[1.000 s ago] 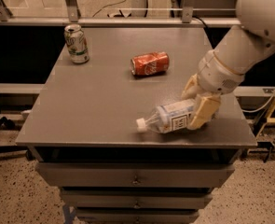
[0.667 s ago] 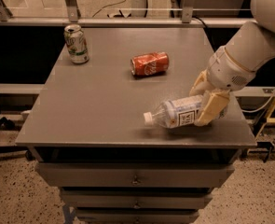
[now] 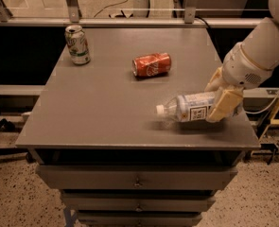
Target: Move blue plastic bottle near coke can
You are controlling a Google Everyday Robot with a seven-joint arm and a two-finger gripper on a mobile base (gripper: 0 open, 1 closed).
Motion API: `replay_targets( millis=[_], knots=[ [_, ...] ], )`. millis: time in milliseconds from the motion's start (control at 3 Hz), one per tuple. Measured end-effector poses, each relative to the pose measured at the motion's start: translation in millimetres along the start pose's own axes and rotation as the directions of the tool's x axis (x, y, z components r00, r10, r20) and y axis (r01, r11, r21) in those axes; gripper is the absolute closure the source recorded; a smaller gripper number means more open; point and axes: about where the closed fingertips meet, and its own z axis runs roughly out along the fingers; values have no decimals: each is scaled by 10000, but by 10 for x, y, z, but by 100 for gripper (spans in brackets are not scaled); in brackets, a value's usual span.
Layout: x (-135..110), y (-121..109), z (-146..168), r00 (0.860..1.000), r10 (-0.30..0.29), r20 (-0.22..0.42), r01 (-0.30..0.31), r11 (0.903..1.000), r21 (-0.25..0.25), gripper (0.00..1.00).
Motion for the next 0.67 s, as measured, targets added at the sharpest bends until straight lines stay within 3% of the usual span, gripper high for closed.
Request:
replay_targets(
  millis=[333, 667],
  knots=[
    [-9, -32, -4, 10000, -28, 18, 27, 9999, 154, 100],
    [39, -209, -64, 9999, -90, -69, 95, 9978, 654, 100]
  ],
)
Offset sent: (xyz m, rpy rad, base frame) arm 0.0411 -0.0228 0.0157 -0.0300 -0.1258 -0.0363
